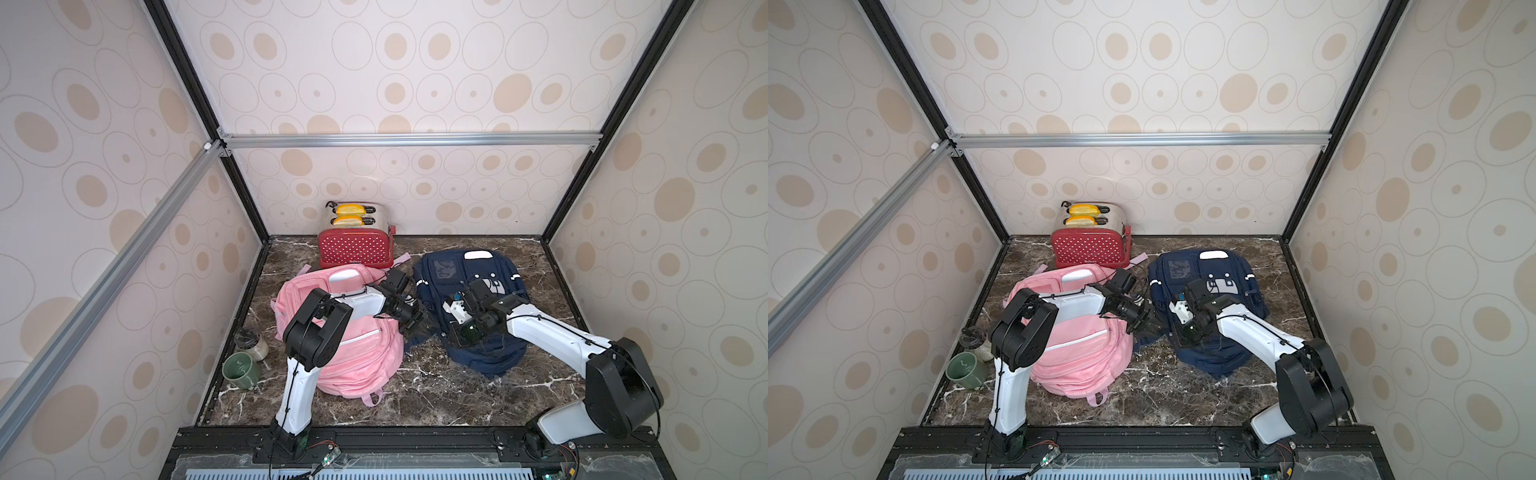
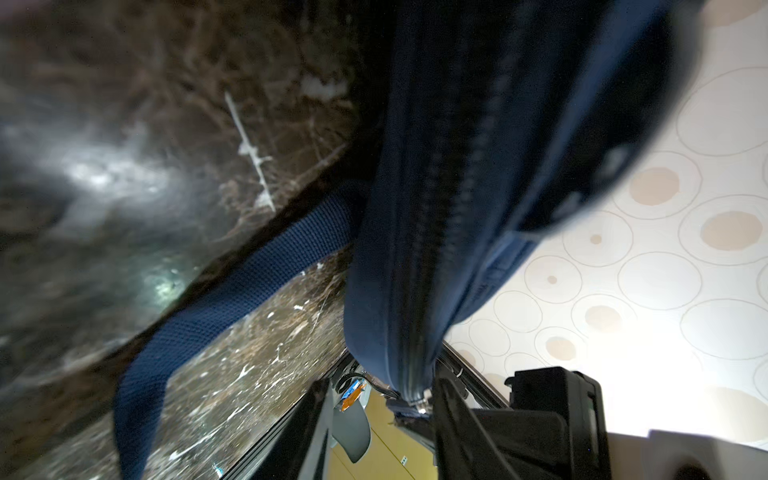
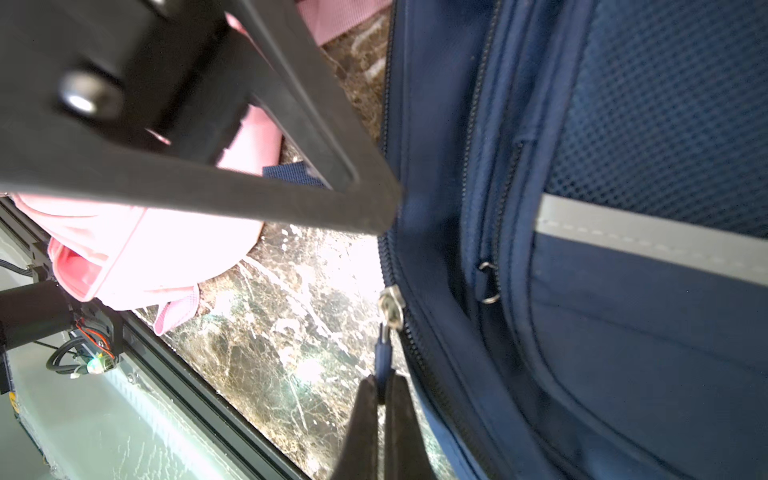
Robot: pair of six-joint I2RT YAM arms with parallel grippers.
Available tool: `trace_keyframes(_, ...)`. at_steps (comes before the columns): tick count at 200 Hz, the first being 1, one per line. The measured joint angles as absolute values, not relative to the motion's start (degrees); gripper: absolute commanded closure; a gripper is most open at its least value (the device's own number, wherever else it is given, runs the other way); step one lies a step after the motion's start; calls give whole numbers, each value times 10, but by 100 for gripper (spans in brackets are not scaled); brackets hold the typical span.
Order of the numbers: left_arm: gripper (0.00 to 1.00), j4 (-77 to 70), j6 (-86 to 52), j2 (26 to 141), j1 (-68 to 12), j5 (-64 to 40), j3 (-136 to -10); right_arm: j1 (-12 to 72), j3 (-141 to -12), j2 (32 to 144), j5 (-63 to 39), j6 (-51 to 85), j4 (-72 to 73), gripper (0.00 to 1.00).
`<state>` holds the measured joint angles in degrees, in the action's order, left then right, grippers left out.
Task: Zip up the backpack
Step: Zip the zipper on the backpack.
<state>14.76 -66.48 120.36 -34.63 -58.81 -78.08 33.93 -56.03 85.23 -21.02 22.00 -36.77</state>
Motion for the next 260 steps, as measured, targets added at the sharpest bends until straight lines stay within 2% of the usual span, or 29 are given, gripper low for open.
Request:
trace_keyframes(11, 70, 146, -668, 1210, -347, -589, -782, 344, -566, 858, -210, 219, -370, 100)
trace_keyframes(34, 100, 150, -663, 1224, -347, -590, -797, 353, -567, 862, -208, 215, -376, 100)
trace_keyframes(111, 100, 227, -612, 1243, -344, -599, -834, 354, -523, 817, -196, 190, -389, 100)
trace_keyframes(210, 100, 331, -515, 1269, -297, -579, -887, 357, -528, 819, -125, 190, -547, 100)
trace_keyframes(238, 100, 343, -506, 1271, -287, -570, -901, 345, -534, 827, -82, 208, -590, 100)
trace_keyframes(260, 100, 368, -488, 1275, -272, -561, -926, 304, -534, 833, -59, 219, -610, 100)
